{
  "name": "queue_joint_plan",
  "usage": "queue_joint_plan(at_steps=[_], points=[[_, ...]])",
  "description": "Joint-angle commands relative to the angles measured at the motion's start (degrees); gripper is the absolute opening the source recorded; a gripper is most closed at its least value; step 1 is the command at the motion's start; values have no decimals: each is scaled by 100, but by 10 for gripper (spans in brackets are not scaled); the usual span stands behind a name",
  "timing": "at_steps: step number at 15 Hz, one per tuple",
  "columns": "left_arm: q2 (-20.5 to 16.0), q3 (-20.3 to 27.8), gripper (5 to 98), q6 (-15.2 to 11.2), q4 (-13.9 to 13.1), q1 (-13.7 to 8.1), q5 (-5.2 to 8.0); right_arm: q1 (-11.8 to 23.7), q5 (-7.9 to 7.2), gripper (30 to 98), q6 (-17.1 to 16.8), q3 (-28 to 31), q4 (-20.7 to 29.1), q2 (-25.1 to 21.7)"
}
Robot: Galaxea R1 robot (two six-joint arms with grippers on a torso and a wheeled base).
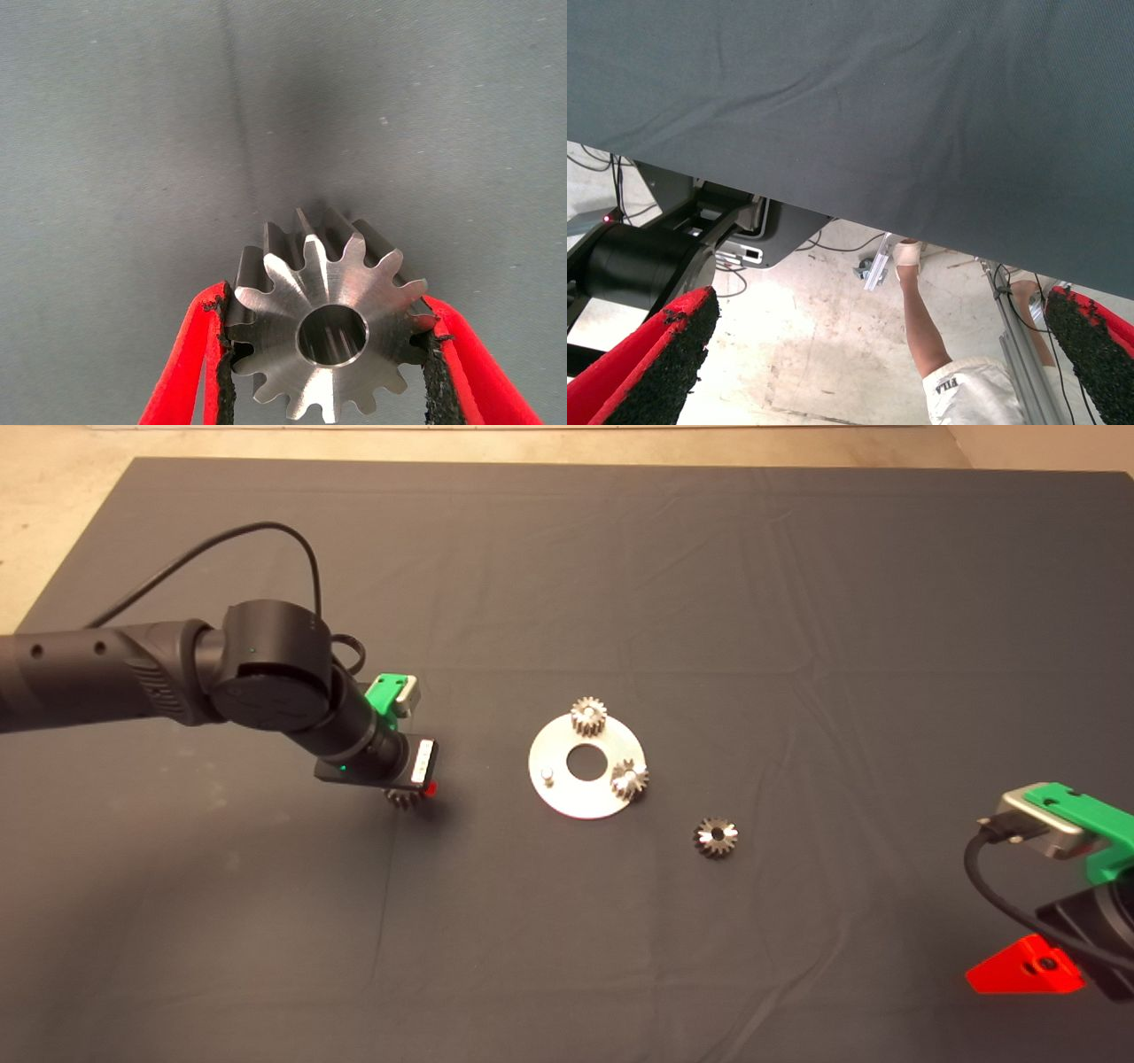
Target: Remove an incorrectly installed larger gear and replace it with the correct smaller gear
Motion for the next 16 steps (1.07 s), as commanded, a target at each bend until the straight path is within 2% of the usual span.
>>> queue_joint_plan(at_steps=[1, 6, 9, 16], points=[[-37, 36, 376, 12, 47, -90, -102, 70, -682, 978, 34, 10, 95, 2], [-45, 45, 380, 12, 49, -86, -111, 70, -683, 978, 34, 10, 95, 11], [-54, 36, 396, 21, 56, -94, -259, 70, -679, 978, 34, 10, 95, 11], [-102, 18, 450, 21, 236, -95, -278, 61, -686, 978, 34, 10, 95, 19]])
